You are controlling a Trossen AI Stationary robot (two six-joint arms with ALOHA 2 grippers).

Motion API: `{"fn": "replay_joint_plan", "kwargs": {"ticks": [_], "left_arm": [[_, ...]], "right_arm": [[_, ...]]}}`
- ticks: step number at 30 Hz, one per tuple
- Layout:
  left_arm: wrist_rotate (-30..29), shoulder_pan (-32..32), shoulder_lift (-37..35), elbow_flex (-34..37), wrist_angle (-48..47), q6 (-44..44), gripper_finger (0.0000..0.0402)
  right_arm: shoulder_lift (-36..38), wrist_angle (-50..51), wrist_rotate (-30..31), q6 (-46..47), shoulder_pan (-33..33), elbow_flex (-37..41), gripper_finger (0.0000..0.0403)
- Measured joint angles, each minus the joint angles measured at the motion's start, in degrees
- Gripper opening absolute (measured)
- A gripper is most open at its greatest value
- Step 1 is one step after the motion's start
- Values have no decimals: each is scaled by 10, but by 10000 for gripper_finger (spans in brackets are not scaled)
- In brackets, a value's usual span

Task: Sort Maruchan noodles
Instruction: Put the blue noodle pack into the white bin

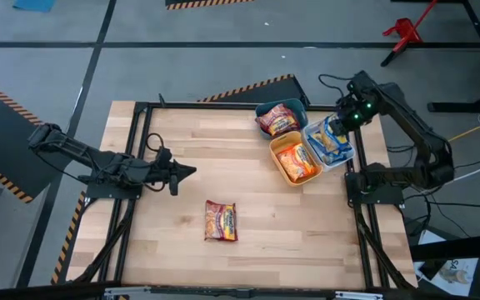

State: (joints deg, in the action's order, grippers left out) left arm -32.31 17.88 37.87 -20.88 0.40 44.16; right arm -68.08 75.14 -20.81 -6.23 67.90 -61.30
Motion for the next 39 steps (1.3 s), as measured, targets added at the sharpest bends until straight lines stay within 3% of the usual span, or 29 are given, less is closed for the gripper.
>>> {"fn": "replay_joint_plan", "kwargs": {"ticks": [19, 29, 39], "left_arm": [[3, 0, 0, 0, 0, -12, 0], [3, 0, 0, 0, -5, -13, 0], [3, 0, 0, 0, -10, -13, 0]], "right_arm": [[-61, -1, 19, 1, -10, 0, 128], [-61, -3, 175, 75, -97, 0, 180], [-61, -9, 258, 188, -138, 0, 184]]}}
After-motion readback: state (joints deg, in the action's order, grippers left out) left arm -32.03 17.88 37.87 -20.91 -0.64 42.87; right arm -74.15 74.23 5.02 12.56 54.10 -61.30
